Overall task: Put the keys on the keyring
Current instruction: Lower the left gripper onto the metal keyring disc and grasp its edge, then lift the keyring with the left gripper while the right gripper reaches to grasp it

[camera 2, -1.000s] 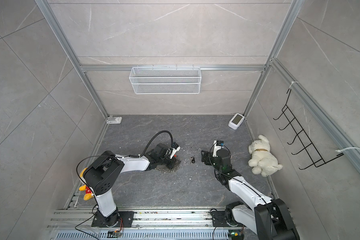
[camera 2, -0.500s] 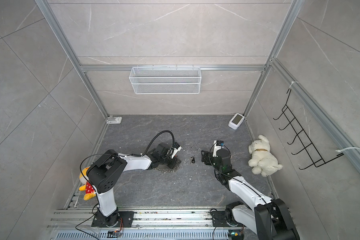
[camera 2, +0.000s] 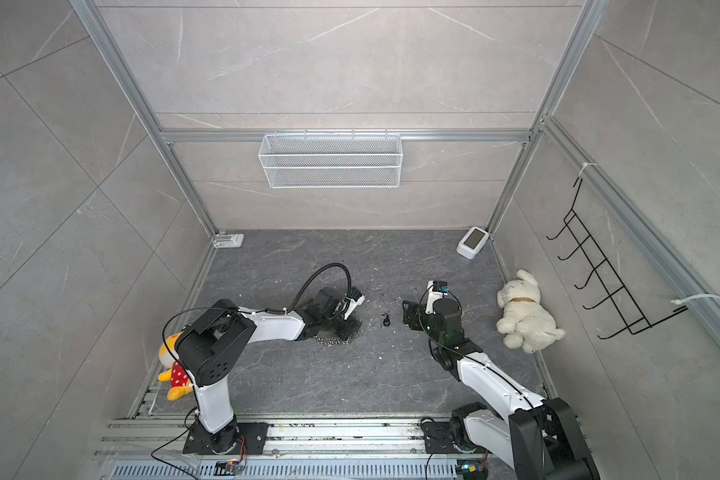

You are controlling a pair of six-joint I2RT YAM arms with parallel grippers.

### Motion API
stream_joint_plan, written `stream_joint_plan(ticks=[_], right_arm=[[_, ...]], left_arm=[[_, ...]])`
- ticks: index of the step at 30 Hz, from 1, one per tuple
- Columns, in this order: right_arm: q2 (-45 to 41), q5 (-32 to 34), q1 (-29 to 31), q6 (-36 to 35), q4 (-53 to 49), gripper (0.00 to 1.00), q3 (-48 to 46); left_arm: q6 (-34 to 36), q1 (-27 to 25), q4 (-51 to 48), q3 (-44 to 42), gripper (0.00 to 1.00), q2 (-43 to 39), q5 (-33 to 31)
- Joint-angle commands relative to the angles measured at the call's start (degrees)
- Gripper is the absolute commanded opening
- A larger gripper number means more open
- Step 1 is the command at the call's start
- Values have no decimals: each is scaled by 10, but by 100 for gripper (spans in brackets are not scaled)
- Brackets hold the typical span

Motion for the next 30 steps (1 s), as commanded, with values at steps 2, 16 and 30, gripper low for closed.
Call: stream_joint_plan(ticks=[2,16,30], right_arm=[[-18,15,3,-13,-19,77,7],[28,76,4,52,-222,59,215],[74,-374,31,-61,-180,58,330]], left_arm=[[34,-2,-29,16,0,-4,11],[175,37,-171,42,0,-220,29],[306,62,-186,8,0,-357,149]])
